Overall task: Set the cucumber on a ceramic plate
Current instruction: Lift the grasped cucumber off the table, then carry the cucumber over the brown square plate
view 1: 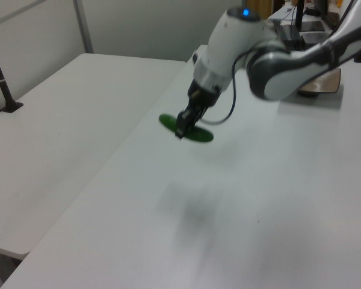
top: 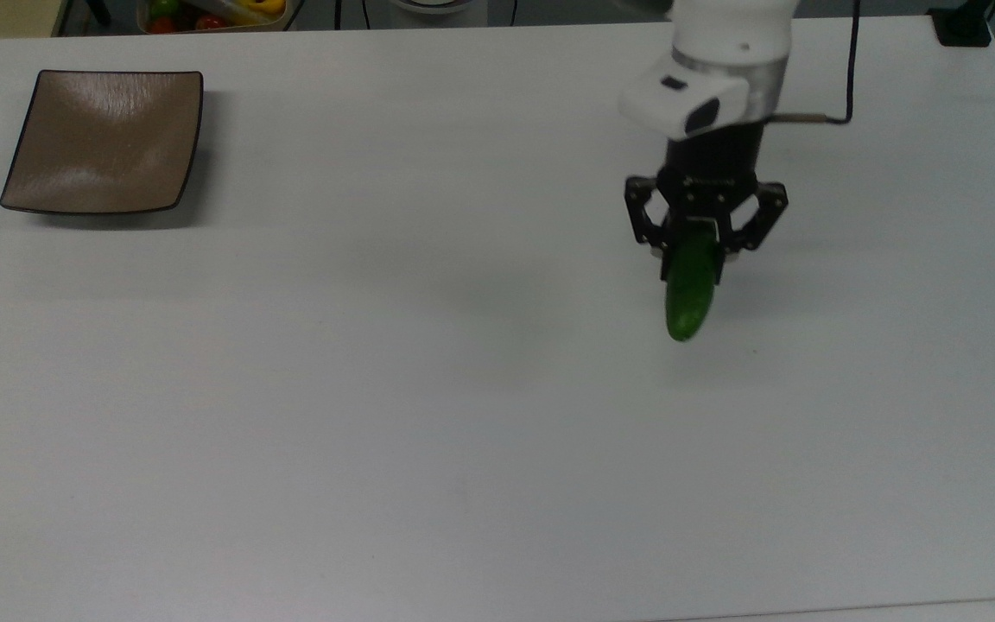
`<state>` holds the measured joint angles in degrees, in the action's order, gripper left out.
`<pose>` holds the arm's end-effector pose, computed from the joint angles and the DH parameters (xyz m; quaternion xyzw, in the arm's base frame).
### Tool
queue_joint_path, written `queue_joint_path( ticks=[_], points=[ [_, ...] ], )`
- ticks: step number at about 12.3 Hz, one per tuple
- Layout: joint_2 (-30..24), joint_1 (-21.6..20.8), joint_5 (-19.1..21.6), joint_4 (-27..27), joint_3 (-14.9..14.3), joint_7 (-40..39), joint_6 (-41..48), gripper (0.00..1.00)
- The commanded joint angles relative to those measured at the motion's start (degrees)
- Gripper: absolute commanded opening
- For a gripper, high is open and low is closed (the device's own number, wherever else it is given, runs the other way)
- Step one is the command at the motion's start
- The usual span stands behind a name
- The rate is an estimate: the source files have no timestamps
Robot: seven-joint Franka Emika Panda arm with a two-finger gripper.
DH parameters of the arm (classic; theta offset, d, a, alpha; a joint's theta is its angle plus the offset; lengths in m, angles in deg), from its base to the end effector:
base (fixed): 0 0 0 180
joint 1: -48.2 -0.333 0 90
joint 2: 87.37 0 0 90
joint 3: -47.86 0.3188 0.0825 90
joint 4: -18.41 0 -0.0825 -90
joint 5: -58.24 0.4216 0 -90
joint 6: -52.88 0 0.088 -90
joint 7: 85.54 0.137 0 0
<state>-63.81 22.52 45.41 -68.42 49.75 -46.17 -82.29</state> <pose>0.6828 0.3441 0.4360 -0.9720 0.0424 -0.2266 0.0445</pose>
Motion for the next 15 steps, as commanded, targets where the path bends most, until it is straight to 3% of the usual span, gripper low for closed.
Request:
queue_joint_path(
  ticks=[1,4,7,10,15],
  points=[
    [-11.1,3.4,6.5,-5.9,0.7,-6.3,8.3,0.10],
    [-18.6,7.7,15.3,-6.8,0.0,-20.6,20.5,0.10],
    [-25.6,12.9,20.5,-9.6,-0.7,-34.0,32.3,0.10],
    [-28.8,14.5,20.7,-11.9,-5.2,-45.6,39.7,0.10],
    [-28.1,26.3,20.6,-12.3,-11.4,-63.1,37.5,0.13]
  ],
)
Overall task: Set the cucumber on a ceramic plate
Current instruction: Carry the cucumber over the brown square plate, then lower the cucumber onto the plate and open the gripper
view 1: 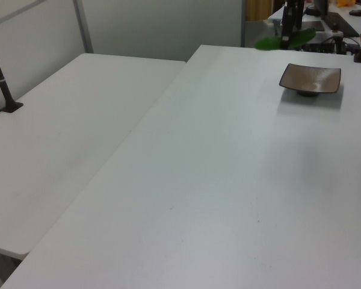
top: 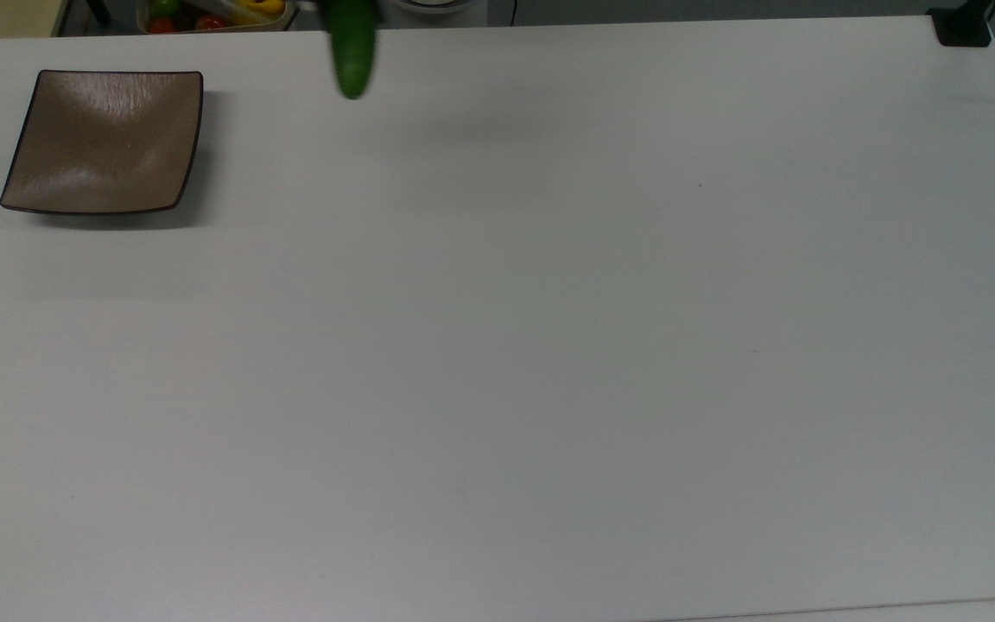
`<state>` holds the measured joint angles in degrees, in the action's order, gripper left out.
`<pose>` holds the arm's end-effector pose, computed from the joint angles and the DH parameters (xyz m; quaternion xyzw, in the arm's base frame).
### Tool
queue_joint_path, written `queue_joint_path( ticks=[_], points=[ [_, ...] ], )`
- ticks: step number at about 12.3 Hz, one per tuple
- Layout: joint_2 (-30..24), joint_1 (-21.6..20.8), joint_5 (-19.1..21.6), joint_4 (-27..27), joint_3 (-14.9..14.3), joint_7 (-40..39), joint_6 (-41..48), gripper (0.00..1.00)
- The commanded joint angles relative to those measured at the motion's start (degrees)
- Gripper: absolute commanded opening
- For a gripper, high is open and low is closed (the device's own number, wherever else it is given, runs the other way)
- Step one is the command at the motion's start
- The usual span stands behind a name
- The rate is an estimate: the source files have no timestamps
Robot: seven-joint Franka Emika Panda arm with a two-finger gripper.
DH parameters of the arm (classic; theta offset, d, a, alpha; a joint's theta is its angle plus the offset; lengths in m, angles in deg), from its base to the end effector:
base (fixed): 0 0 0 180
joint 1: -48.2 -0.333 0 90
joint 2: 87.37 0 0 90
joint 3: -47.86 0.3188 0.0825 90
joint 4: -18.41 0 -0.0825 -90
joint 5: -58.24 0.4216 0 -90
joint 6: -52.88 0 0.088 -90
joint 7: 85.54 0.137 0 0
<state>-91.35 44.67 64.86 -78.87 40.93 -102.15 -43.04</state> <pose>0.5799 -0.0217 0.5827 -0.9917 -0.1102 -0.0329 0.0569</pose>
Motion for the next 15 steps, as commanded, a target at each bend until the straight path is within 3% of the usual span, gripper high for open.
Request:
queue_joint_path(
  ticks=[1,3,6,10,12,15],
  points=[
    [0.6,5.8,1.2,-1.9,-5.0,-9.1,-2.7,0.14],
    [2.4,8.8,1.2,-3.5,-8.2,-15.1,-7.5,0.14],
    [6.2,14.2,0.5,-8.7,-8.5,-20.7,-20.3,0.14],
    [13.0,16.0,0.2,-15.1,-10.3,-27.0,-37.5,0.14],
    [15.2,16.4,0.2,-17.4,-10.6,-28.9,-41.3,0.14],
    [16.1,17.2,0.2,-18.6,-10.7,-28.9,-41.3,0.25]
  ],
)
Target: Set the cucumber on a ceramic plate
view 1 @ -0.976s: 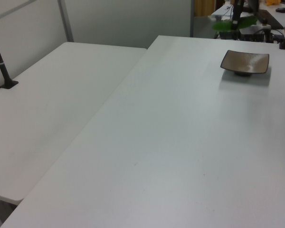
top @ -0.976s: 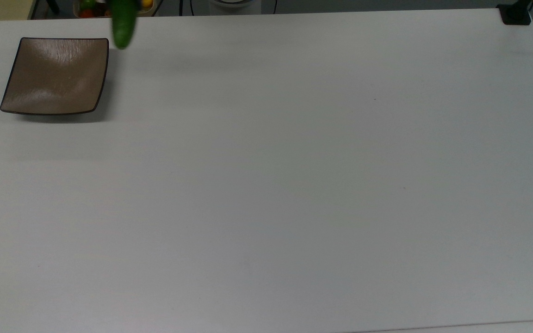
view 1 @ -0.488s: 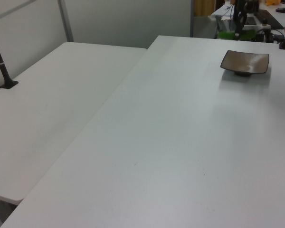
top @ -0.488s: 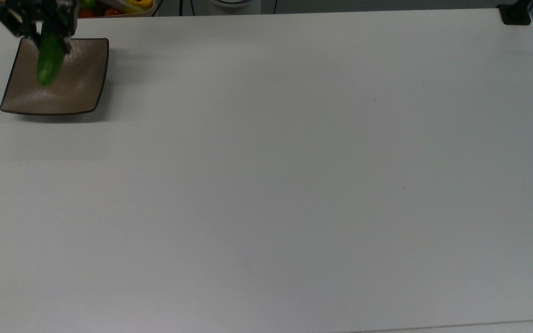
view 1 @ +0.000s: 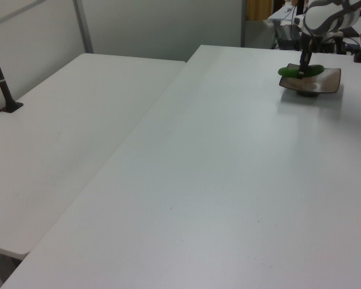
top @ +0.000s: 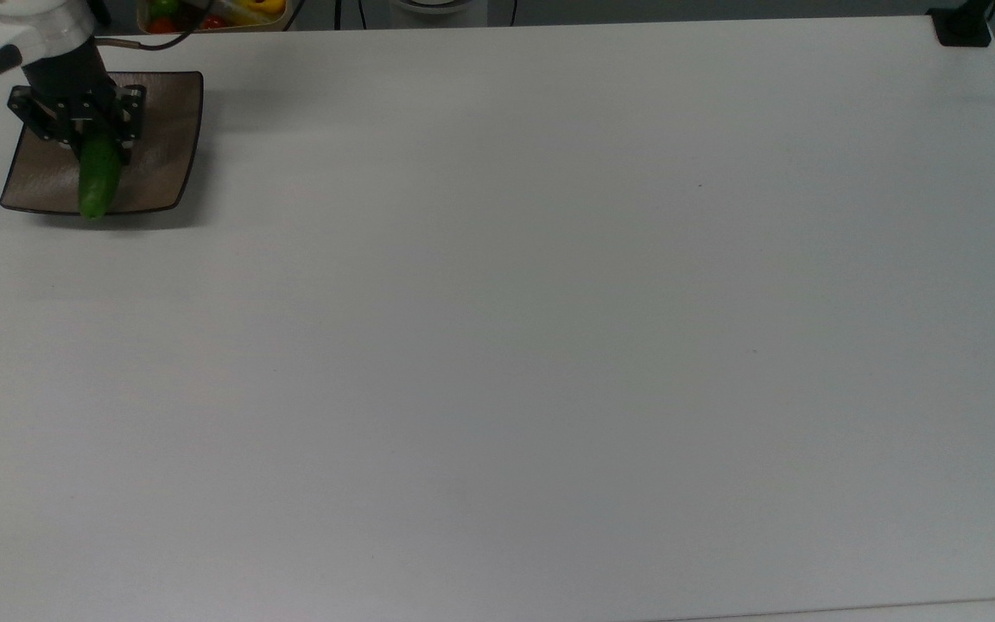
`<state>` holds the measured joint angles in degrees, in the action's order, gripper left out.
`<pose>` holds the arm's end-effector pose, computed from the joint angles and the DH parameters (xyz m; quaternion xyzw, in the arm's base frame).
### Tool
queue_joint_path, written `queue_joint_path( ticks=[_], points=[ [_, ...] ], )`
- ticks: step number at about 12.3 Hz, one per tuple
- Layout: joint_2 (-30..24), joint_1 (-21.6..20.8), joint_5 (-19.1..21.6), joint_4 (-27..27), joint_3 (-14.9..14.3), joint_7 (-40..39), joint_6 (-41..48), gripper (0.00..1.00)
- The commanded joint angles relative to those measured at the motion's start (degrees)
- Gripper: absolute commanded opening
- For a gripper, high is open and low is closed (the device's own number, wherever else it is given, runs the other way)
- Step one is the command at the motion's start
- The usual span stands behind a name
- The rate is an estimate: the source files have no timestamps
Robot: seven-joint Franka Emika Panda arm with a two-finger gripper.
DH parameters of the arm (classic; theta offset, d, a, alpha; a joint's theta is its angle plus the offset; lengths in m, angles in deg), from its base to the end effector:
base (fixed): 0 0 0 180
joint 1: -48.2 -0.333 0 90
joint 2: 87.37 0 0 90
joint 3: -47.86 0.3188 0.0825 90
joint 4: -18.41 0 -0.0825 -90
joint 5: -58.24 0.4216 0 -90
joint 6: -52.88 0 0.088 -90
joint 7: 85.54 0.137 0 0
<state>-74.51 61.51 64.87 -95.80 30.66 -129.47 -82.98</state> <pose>0.5601 -0.3213 0.3214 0.9929 0.0848 0.0724 0.0411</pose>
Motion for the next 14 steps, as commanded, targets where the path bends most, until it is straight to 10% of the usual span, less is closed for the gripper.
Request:
queue_joint_path(
  ticks=[1,2,6,14],
  points=[
    [-0.7,0.4,0.3,-1.6,-0.4,-1.2,-0.6,0.56],
    [-0.8,0.4,0.3,-1.6,-0.5,-0.6,-0.5,0.84],
    [-3.6,0.2,0.3,0.0,-0.5,-0.5,4.3,1.00],
    [-14.5,-8.9,0.3,19.7,0.2,18.1,35.2,1.00]
  ],
)
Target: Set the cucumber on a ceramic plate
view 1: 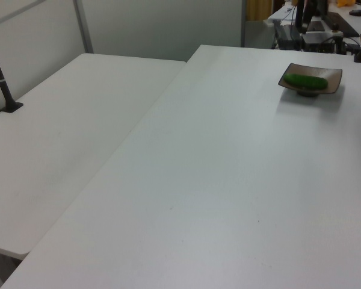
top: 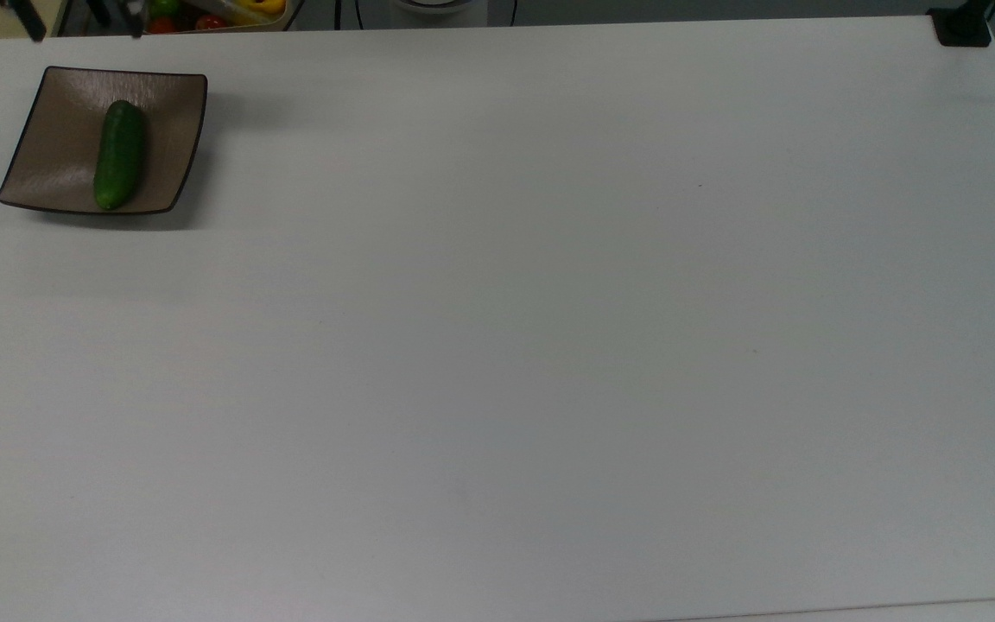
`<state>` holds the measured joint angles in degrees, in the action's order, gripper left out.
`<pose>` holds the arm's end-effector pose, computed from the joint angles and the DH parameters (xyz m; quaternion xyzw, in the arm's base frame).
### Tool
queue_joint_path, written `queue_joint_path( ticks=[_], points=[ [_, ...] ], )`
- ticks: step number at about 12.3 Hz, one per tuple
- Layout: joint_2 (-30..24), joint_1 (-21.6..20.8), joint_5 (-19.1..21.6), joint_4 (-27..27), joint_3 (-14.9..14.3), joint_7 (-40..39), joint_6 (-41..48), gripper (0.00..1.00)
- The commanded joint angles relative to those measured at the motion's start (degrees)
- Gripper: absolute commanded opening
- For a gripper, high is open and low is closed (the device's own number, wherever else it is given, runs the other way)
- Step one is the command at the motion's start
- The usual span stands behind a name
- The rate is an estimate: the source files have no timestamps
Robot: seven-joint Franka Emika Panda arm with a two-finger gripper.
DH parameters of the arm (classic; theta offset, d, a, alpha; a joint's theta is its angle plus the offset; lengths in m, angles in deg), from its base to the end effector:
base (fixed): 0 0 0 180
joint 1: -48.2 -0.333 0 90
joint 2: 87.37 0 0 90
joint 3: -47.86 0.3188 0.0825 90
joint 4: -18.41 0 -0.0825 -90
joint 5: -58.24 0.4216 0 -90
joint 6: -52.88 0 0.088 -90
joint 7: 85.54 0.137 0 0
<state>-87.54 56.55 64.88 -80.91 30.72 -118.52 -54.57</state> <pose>0.5629 -0.2552 0.5442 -0.9944 -0.0517 -0.0907 0.0143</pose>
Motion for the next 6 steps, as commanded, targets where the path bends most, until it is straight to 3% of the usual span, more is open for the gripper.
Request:
queue_joint_path(
  ticks=[1,5,6],
  points=[
    [-2.3,-6.3,0.0,6.5,1.0,10.3,10.0,1.00],
    [-4.7,-7.6,-0.4,7.5,11.7,25.4,15.9,1.00],
    [-5.1,-9.6,-0.6,7.1,13.1,29.9,16.7,1.00]
  ],
)
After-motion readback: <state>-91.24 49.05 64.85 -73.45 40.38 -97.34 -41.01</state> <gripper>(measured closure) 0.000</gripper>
